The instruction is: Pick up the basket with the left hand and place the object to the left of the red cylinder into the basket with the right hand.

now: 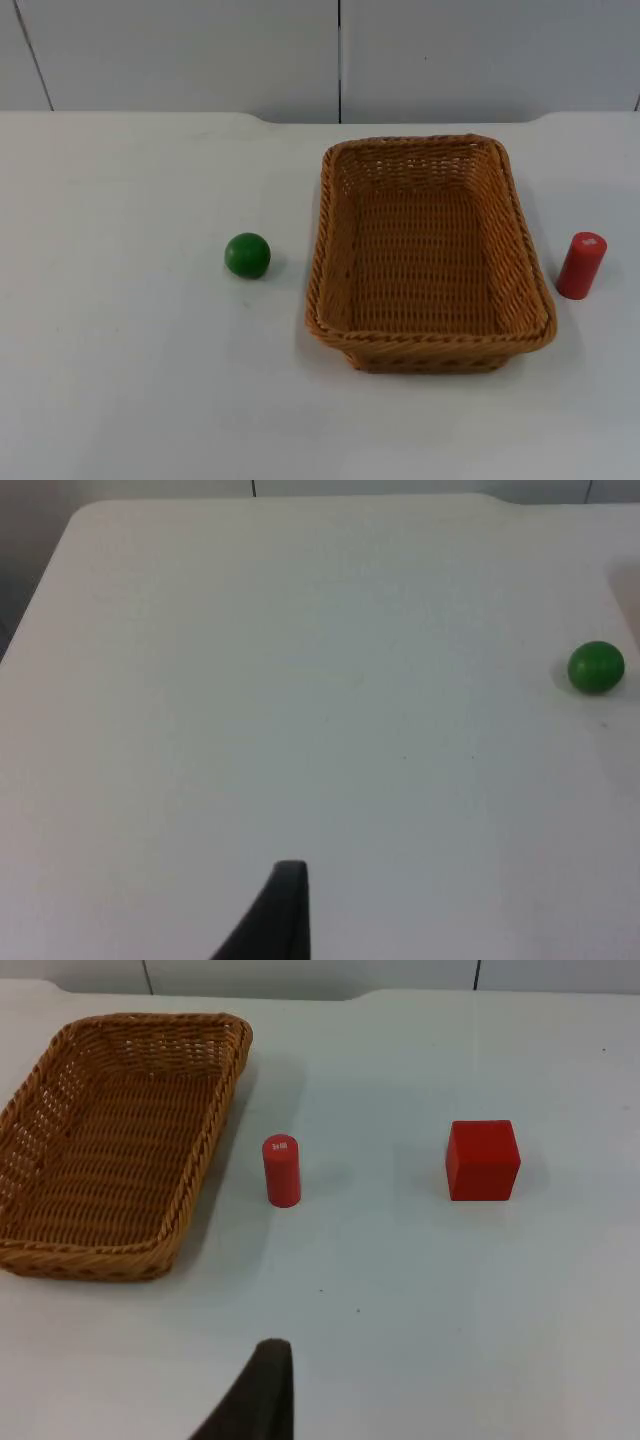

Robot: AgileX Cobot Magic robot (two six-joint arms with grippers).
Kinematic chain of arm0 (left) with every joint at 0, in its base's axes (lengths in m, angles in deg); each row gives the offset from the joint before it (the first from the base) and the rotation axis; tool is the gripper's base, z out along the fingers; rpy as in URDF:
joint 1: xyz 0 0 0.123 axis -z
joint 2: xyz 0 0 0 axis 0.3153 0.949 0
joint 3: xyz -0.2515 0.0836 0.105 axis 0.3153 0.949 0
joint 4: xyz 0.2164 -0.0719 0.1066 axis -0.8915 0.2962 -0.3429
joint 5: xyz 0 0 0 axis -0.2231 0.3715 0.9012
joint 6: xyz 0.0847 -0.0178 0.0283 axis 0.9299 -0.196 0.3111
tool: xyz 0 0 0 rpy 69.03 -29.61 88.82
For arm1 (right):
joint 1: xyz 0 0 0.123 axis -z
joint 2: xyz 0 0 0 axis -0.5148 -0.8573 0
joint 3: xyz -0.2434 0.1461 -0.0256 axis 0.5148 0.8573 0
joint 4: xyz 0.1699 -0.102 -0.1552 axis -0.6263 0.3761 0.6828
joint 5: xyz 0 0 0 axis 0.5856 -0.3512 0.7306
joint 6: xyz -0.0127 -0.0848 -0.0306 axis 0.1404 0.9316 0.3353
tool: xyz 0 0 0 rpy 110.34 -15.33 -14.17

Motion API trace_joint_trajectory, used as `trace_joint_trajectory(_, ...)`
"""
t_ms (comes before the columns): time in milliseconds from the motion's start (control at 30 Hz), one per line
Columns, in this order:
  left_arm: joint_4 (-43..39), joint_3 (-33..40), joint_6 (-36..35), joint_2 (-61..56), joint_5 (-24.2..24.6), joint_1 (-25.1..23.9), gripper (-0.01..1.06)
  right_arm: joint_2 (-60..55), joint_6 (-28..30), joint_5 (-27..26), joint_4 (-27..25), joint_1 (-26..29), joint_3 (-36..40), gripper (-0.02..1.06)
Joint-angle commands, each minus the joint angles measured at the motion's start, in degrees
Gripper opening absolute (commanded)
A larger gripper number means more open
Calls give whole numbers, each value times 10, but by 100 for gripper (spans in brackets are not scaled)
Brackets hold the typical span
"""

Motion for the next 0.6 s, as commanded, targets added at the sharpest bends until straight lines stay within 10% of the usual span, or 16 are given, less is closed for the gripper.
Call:
trace_joint_trajectory(0, -1, 2, 1, -2, -7, -1, 105, 1, 11, -7, 4, 4, 5, 105)
trace_joint_trajectory(567, 64, -50, -15, 111, -98, -1, 105, -176, 24, -83, 3, 4, -99, 105)
